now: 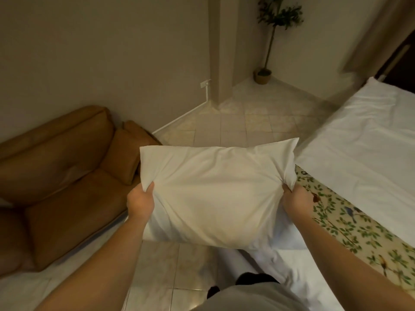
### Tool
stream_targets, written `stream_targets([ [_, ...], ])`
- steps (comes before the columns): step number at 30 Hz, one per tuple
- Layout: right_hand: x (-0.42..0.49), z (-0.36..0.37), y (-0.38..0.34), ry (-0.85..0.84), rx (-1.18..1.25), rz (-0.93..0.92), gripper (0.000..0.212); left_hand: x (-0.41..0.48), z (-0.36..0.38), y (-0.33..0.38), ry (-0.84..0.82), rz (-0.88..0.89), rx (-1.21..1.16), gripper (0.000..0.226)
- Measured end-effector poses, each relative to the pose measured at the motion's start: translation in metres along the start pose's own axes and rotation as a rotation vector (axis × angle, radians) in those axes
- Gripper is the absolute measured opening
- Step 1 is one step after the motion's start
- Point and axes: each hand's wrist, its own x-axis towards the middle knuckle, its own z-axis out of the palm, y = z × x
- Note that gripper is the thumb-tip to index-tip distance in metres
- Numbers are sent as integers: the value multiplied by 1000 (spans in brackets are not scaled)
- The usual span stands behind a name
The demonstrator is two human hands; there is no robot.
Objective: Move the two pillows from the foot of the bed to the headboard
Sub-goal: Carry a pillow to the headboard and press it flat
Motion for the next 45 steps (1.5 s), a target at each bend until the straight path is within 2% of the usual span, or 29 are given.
stream_targets([
  [5,6,46,-49,-52,-115,-61,47,35,-20,-33,44,-41,41,32],
  [8,19,71,-73,-63,-117,-80,38,60,-22,-44,47,-85,28,40],
  [10,31,89,-88,-50,-126,-89,31,82,-19,-47,44,-98,33,37],
  [18,96,141,-155,-54,-246,-112,23,202,0,-24,3,-102,102,40],
  [24,144,160,-205,-40,-279,-118,19,285,20,23,-53,-45,130,51],
  [28,180,170,-233,-19,-288,-89,18,338,42,52,-95,19,103,44],
  [34,240,193,-271,57,-297,22,17,457,104,96,-201,-2,129,54],
  [38,272,203,-295,133,-279,128,19,531,147,138,-310,58,151,43],
  [40,286,203,-307,170,-269,188,19,562,167,165,-339,72,178,50],
  [45,318,197,-320,268,-209,304,30,616,222,239,-437,136,180,55],
])
